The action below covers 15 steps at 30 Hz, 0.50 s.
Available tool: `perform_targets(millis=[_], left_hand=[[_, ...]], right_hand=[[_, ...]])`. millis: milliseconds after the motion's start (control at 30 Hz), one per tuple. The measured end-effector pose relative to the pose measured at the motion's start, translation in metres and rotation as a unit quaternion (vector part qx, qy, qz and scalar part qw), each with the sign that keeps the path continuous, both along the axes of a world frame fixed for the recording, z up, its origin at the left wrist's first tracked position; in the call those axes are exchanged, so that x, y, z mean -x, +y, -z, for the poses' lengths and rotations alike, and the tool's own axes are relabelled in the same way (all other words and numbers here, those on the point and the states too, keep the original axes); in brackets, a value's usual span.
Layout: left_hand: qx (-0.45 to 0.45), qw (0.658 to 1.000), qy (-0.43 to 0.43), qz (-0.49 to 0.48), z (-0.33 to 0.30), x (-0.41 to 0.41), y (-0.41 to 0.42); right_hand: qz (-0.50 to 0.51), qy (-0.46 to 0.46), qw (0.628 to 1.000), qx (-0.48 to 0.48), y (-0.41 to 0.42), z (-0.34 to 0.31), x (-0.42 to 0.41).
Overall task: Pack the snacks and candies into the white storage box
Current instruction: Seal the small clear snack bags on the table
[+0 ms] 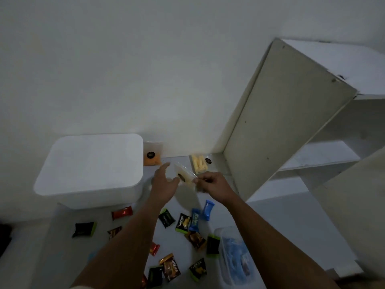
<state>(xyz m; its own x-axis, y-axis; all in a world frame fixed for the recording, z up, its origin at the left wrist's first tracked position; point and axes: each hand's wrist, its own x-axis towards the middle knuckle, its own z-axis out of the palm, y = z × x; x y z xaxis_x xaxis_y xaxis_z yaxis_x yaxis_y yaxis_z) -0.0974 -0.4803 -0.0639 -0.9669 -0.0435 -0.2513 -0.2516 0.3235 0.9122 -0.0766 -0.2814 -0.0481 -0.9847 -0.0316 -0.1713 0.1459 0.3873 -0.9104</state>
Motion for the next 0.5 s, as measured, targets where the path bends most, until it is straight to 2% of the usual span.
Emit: perform_targets(millis=[100,267,400,500], left_hand=[[0.001,0.999,-0.013,0.031,0.019,0.017,0.001],[-0.019,0.998,-0.005,-0.054,0.029,0.055,0.005],[-0.018,0.998,-0.053,-0.007,0.051,0.095,0.002],[-0.06,0.994,-0.083,-0.043,0.071,0.116,0.001]], right_hand=[[0.018,-0.023,0.999,0.037,0.008,0.003,0.03],[0.002,-0.069,0.994,0.08,0.006,0.015,0.082],[-0.011,-0.102,0.989,0.105,0.007,0.029,0.129],[-0.013,-0.102,0.989,0.108,0.004,0.04,0.159]])
